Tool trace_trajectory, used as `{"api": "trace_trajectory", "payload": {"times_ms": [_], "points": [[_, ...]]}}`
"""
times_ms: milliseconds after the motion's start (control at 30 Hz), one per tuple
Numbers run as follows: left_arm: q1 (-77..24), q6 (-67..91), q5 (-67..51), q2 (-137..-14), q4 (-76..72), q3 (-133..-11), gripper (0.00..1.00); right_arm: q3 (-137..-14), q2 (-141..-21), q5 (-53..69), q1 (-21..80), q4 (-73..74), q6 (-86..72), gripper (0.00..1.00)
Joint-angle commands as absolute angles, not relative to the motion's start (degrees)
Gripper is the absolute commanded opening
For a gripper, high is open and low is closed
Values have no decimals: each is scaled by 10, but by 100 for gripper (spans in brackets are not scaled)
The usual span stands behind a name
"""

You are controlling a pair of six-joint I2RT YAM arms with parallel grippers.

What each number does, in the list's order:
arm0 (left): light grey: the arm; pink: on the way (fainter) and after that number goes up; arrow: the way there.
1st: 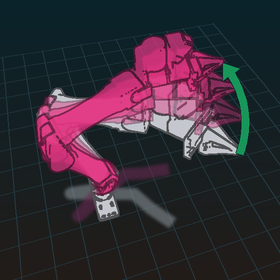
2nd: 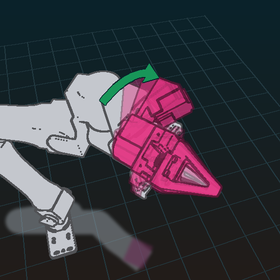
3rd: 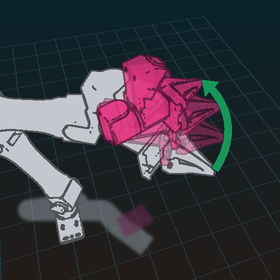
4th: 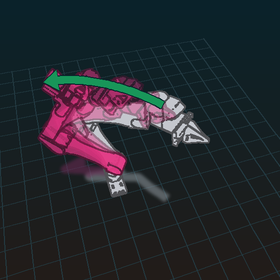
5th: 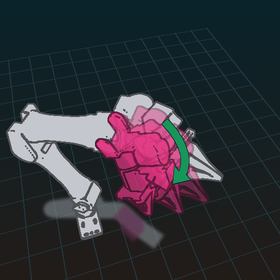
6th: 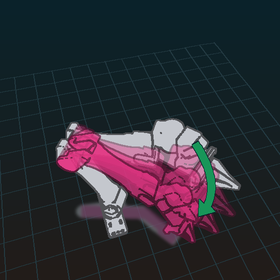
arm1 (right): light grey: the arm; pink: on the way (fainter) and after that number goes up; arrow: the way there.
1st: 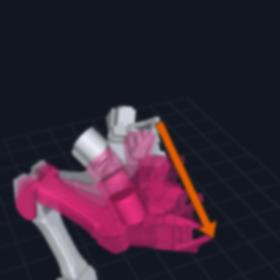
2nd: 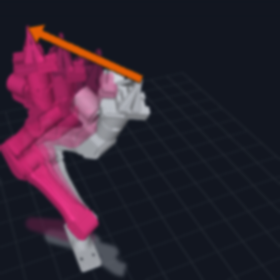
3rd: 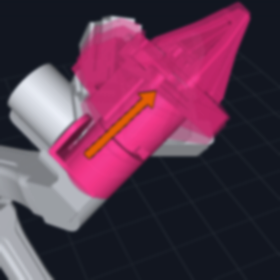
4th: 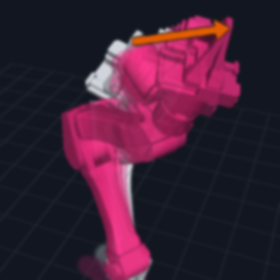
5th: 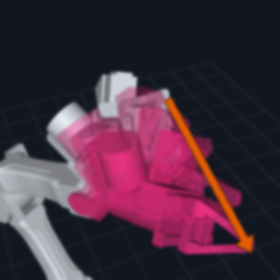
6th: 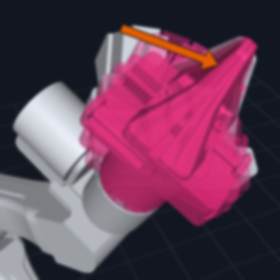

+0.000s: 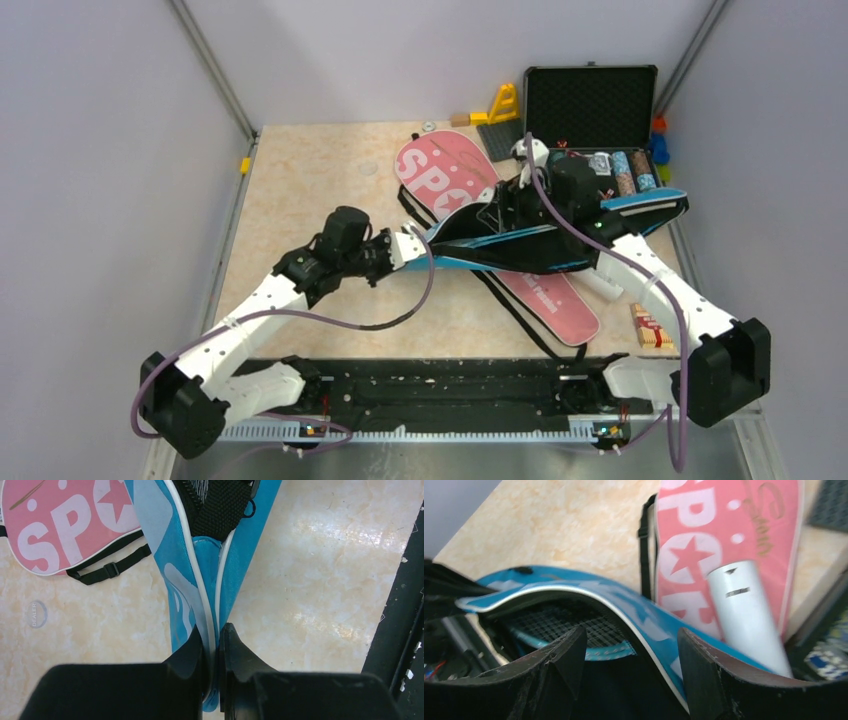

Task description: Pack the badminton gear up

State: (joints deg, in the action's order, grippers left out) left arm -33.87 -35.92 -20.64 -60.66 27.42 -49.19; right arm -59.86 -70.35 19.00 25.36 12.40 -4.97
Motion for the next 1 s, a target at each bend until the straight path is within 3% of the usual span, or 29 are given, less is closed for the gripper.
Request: {"api": "trace_trajectory", "payload": {"times_ms": [0,467,867,967], "points": [[-342,-329,-210,-617,223,-527,0,-568,-694,267,281,129,-111,66],[-344,-340,-208,-626,213,-525,0,-553,-740,235,393,70,-92,63],[-346,-351,-192,-623,213,-519,0,-643,-711,-36,459,206,-38,66],[-346,-352,-190,-620,213,-516,0,-653,-700,-52,464,216,-35,66]]}}
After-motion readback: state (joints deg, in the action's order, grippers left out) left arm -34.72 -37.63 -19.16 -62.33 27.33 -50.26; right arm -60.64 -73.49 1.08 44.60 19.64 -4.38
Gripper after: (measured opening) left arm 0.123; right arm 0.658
